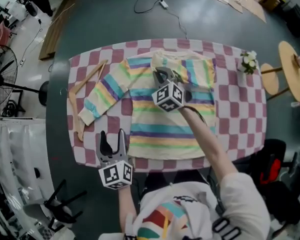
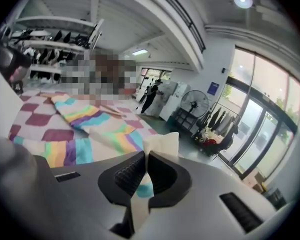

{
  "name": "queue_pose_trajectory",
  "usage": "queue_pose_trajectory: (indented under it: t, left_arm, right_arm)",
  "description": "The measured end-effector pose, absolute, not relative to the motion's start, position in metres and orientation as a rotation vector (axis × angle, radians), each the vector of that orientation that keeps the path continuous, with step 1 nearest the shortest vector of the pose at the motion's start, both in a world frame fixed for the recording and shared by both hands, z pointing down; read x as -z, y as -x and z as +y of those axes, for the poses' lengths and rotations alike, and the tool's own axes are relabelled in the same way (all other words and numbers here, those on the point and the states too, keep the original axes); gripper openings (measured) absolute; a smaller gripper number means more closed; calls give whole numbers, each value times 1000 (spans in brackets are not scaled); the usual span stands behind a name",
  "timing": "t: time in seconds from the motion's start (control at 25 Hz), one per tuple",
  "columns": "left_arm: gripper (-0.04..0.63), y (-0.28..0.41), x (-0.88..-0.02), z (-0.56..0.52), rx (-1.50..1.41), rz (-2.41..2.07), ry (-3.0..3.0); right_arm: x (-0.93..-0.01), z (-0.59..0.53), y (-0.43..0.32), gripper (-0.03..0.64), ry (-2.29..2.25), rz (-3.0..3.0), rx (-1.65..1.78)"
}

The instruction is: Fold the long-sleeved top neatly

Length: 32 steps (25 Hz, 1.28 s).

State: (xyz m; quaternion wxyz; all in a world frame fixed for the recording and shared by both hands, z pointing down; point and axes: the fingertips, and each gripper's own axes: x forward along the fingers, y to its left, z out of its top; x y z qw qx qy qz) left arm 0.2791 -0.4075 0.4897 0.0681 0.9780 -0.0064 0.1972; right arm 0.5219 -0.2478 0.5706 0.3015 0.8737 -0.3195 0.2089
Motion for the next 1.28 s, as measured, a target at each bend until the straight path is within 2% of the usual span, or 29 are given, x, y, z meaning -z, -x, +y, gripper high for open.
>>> queue_pose_trajectory:
  t: [0.2,0.52,0.56,0.6,0.64,0.68,0.96,1.28]
  left_arm:
    - [285,-262,-504,-441,-622,-86,-2933]
    - [287,-254,-509,-455,-616,-127,-2919]
    - [287,-254,-509,-454,-614,-127,-2918]
    - [286,-254,-508,-453,-609,-128,-2917]
    - [287,-254,-507,-452,-602,-130,-2913]
    - [285,-255,-505,-451,-591,-130,-2906]
    - [285,-268,-487,-446,-455,-136,-2794]
    - [285,-277,-458,-451,-310,-166,-2784]
  right_arm:
    - [-618,-266,-511,17,-2117,-857,-588]
    - [-642,-275,-492,20,-1984,-917,-598]
    - [-640,-277,-490,26,-1995,-932,-607]
    - [-638,-280,-488,65,-2008,-945,-612]
    - [-633,-282,-487,121,-2025,-954,-612]
    - [-626,-284,-487,135,-2046,-958,-605]
    - [-546,-291,-474,138,-2145,-978,-447]
    - [-479,-312,-386,138,-2123,-1072,-262]
